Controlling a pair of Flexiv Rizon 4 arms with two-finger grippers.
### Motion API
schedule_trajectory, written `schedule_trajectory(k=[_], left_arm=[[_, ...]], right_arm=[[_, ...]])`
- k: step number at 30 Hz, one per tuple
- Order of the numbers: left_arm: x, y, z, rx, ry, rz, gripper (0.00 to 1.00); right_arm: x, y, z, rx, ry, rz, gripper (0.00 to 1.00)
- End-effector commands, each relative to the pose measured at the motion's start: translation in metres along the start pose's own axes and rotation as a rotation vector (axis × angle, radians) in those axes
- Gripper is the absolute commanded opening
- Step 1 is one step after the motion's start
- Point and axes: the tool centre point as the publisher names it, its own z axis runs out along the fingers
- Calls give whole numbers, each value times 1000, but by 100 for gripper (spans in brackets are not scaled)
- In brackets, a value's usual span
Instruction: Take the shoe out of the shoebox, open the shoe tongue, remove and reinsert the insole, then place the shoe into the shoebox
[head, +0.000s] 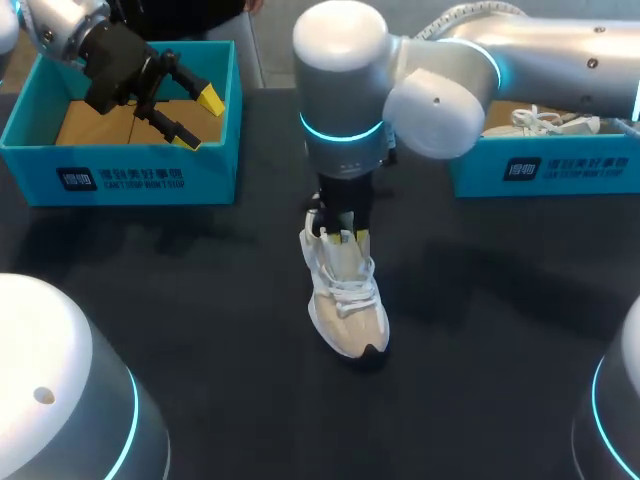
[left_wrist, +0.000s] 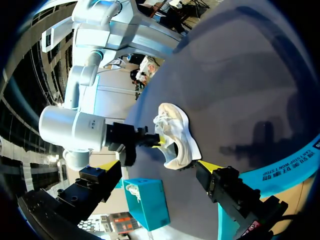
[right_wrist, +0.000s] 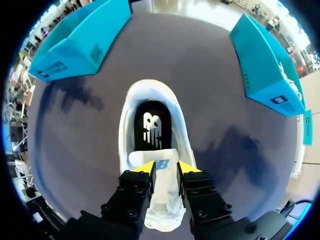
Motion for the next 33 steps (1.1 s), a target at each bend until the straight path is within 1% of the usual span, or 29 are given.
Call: schedule_trajectory(k=[1, 2, 6, 10, 15, 20, 22, 24, 27, 29, 33], left_arm=[[0, 0, 0, 0, 2, 1, 100], [0, 0, 0, 0, 2, 1, 100], [0, 0, 0, 0, 2, 1, 100], [0, 0, 0, 0, 2, 1, 100], [0, 0, 0, 0, 2, 1, 100], [0, 0, 0, 0, 2, 1, 100], [0, 0, 0, 0, 2, 1, 100], [0, 0, 0, 0, 2, 1, 100], [0, 0, 0, 0, 2, 1, 100], [0, 0, 0, 0, 2, 1, 100], [0, 0, 0, 0, 2, 1, 100]], right_arm=[[0, 0, -10, -9, -10, -17, 31], [1, 2, -7, 1, -8, -21, 33], [3, 4, 10, 35, 22, -18, 31], [5, 1, 15, 43, 25, -15, 31], [5, 0, 1, 24, 6, -22, 33], [4, 5, -20, -5, -8, -83, 34], [3, 9, -28, -17, -3, -144, 35], [3, 14, -35, -37, 18, -234, 36], [5, 22, -46, -41, 18, -373, 38], [6, 26, -52, -37, 16, -473, 38], [9, 34, -64, -10, -8, -685, 35]])
